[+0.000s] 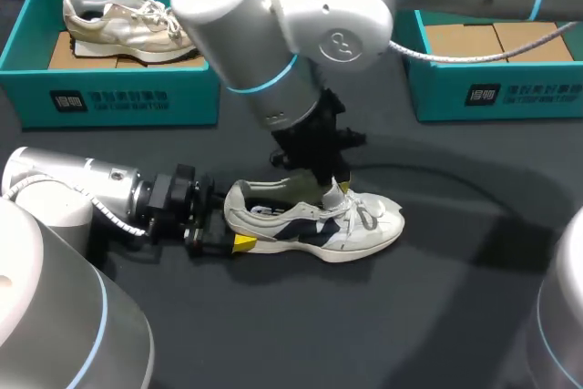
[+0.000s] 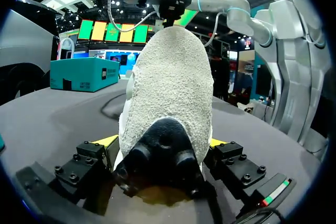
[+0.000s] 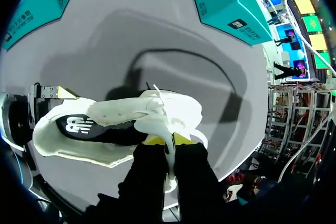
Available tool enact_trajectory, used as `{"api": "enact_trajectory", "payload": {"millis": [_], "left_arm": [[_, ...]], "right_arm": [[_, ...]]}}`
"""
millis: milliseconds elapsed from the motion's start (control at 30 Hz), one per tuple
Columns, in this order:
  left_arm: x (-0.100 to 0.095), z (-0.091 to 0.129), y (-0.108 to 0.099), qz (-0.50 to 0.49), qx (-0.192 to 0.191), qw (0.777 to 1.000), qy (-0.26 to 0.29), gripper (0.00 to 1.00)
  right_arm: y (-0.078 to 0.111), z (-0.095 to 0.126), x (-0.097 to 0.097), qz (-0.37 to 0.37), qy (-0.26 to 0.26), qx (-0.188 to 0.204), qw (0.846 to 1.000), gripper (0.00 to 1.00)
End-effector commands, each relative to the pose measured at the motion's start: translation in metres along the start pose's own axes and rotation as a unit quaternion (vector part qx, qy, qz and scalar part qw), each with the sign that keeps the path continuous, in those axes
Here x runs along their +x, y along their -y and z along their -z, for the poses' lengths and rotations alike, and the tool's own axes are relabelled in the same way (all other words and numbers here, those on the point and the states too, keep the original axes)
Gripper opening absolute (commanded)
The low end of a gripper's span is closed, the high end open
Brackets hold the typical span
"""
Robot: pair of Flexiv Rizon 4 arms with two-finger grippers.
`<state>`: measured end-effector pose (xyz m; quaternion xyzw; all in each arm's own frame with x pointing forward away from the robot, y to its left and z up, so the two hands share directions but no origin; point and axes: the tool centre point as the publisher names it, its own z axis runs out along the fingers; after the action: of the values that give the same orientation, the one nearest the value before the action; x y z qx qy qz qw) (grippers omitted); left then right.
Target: Take the shoe out of the shoebox, open the shoe tongue, remove and reinsert the insole, then place the shoe into the shoebox
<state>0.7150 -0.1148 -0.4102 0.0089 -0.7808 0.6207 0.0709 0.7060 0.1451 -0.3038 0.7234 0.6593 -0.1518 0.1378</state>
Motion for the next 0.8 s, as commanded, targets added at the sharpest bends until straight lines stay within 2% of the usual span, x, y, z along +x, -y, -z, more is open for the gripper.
{"api": "enact_trajectory", "payload": {"millis": [33, 333, 667, 700, 767, 800], "left_arm": [[0.000, -0.002, -0.001, 0.000, 0.000, 1.000, 0.001, 0.00], [0.000, -0.002, -0.001, 0.000, 0.000, 1.000, 0.001, 0.00], [0.000, -0.002, -0.001, 0.000, 0.000, 1.000, 0.001, 0.00], [0.000, -0.002, -0.001, 0.000, 0.000, 1.000, 0.001, 0.00], [0.000, -0.002, -0.001, 0.000, 0.000, 1.000, 0.001, 0.00], [0.000, -0.002, -0.001, 0.000, 0.000, 1.000, 0.001, 0.00]], "right_arm": [[-0.004, -0.013, -0.025, -0.116, -0.137, 0.016, 0.984, 0.00], [-0.012, -0.029, -0.052, -0.075, -0.190, 0.033, 0.978, 0.00], [-0.015, -0.043, -0.063, -0.047, -0.211, 0.052, 0.975, 0.00], [-0.015, -0.044, -0.062, -0.044, -0.212, 0.053, 0.975, 0.02], [-0.015, -0.047, -0.063, -0.038, -0.213, 0.055, 0.975, 0.18], [-0.015, -0.049, -0.063, -0.036, -0.214, 0.056, 0.975, 0.22]]}}
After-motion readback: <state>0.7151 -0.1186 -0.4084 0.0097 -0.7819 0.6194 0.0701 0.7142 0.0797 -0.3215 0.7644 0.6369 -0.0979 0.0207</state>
